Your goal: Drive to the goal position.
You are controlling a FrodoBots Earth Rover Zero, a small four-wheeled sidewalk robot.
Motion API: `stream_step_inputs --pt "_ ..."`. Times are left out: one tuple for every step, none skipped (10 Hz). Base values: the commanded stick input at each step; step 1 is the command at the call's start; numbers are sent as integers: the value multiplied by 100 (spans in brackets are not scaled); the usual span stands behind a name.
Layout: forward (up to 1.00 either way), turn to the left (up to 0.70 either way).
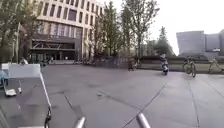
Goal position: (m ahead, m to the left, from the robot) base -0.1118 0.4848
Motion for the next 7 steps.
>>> stream_step_inputs --pt "45 1" --pt "45 2" --pt "45 2" --pt "45 2" --pt "45 2" --pt "45 3" --pt "45 5"
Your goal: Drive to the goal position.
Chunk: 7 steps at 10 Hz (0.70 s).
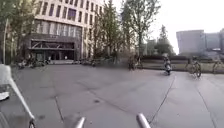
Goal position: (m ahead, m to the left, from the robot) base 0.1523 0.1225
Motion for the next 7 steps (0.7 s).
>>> stream_step_inputs --pt "45 7" --pt "45 13" --pt "45 15" --pt "45 17" --pt "44 36" --pt "37 73" --pt "30 80"
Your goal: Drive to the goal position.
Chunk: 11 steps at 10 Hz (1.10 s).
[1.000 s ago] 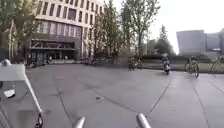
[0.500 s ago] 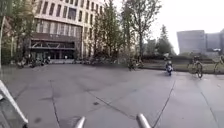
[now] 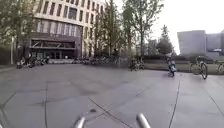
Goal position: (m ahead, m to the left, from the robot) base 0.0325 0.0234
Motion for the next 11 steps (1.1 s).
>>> stream_step_inputs --pt "14 55" --pt "0 45" --pt "0 45" --pt "0 45" --pt "0 45" --pt "0 45" --pt "0 45" --pt "0 45" --pt "0 45" --pt "0 45" --pt "0 45"
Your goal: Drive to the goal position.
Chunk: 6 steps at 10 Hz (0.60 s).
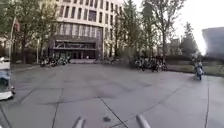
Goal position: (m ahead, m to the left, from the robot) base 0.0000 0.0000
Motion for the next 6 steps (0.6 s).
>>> stream_step_inputs --pt "0 45" --pt "0 45" --pt "0 45" --pt "0 45" --pt "0 45" --pt "0 45"
